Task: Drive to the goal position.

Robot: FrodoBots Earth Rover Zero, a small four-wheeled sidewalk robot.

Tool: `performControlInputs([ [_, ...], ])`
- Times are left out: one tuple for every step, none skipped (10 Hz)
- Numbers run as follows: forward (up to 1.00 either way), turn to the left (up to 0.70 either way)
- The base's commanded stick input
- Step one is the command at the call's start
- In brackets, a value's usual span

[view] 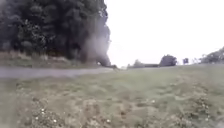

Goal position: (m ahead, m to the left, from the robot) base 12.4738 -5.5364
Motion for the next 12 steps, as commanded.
performControlInputs([
  [0.7,-0.06],
  [0.7,-0.17],
  [0.7,-0.2],
  [0.7,-0.23],
  [0.7,-0.34],
  [0.7,-0.35],
  [0.7,-0.35],
  [0.7,-0.35],
  [0.7,-0.35],
  [0.7,-0.35],
  [0.7,-0.35],
  [0.7,-0.35],
])
